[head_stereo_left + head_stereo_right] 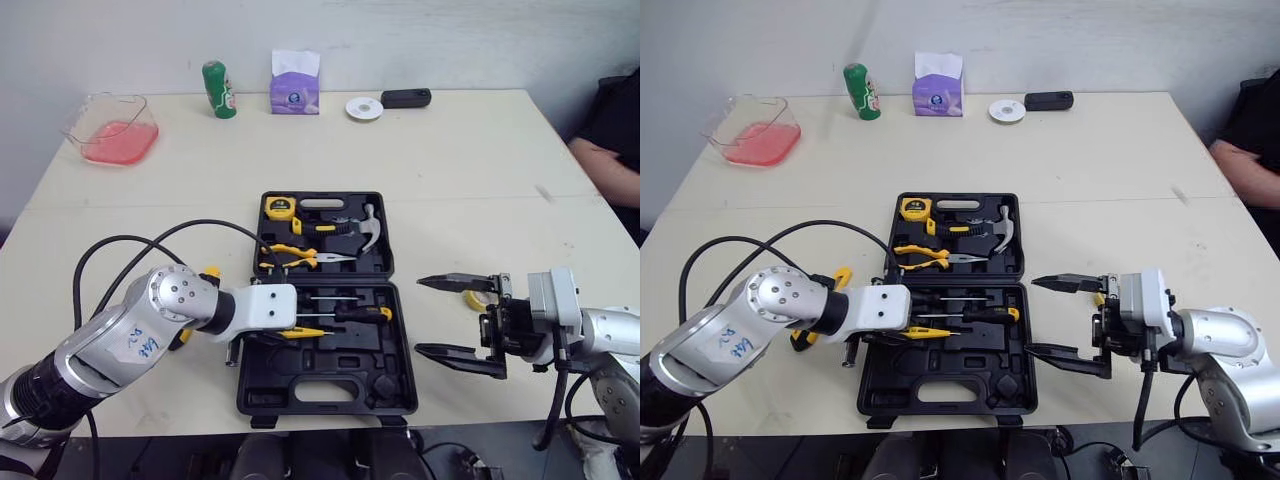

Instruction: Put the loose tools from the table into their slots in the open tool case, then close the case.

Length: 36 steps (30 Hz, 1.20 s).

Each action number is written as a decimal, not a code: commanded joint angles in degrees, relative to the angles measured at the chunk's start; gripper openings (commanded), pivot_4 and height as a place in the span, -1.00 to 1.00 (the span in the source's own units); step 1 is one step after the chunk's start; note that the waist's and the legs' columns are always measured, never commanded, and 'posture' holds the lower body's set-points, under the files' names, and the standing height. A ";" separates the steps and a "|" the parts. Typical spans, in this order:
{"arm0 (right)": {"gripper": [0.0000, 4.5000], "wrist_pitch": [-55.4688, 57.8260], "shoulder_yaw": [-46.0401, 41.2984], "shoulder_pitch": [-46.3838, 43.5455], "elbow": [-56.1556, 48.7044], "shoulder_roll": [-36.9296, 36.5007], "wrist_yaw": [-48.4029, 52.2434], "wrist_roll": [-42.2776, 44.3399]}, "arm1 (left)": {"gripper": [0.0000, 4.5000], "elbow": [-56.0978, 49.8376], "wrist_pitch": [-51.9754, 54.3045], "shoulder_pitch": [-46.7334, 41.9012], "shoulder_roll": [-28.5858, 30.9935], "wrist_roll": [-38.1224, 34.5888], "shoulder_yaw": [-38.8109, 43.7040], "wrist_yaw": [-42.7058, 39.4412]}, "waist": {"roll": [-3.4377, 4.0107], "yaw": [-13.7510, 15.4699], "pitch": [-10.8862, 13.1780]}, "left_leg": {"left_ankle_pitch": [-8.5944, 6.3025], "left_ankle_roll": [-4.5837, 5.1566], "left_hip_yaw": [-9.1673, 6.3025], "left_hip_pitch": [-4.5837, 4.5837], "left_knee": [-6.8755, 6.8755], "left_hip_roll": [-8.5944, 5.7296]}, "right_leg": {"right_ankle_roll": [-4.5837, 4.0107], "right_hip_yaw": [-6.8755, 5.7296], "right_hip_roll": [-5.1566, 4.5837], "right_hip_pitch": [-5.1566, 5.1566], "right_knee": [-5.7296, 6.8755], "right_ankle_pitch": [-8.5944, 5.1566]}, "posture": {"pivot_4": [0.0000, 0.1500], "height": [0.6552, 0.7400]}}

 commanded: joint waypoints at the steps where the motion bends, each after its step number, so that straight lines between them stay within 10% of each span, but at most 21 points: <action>1: 1.00 -0.44 -1.02 0.47 -2.15 -0.08 -0.04 0.80 | -0.78 -0.77 1.50 -0.51 -0.50 2.05 -1.49 0.46 | 0.00 0.02 0.00 | 0.00 0.01 -0.01 0.00 0.02 0.00 | 0.00 0.00 0.00 0.02 0.00 0.00 | 1.00 1.00; 24: 1.00 -0.50 0.89 0.41 -3.07 0.96 -1.82 0.22 | -0.78 1.13 3.33 -2.27 -4.65 4.89 -5.12 0.03 | 0.00 0.53 -0.01 | -0.04 0.07 -0.15 -0.06 0.28 0.01 | 0.01 0.00 0.00 0.11 0.07 0.01 | 1.00 1.00; 29: 1.00 -0.37 1.21 0.61 -3.70 1.16 -2.69 0.23 | 0.22 1.70 -3.03 1.74 -6.67 4.51 -1.52 1.61 | -0.02 0.54 -0.02 | -0.05 0.08 -0.17 -0.07 0.30 0.03 | 0.01 0.00 -0.01 0.12 0.07 0.01 | 1.00 1.00; 36: 1.00 -0.14 1.21 0.22 -3.55 0.73 -3.07 0.47 | 0.22 2.05 -9.34 5.33 -7.53 0.46 3.65 -1.99 | -0.02 0.59 -0.02 | -0.07 0.11 -0.15 -0.07 0.31 0.03 | 0.01 -0.01 -0.04 0.12 0.06 0.01 | 1.00 1.00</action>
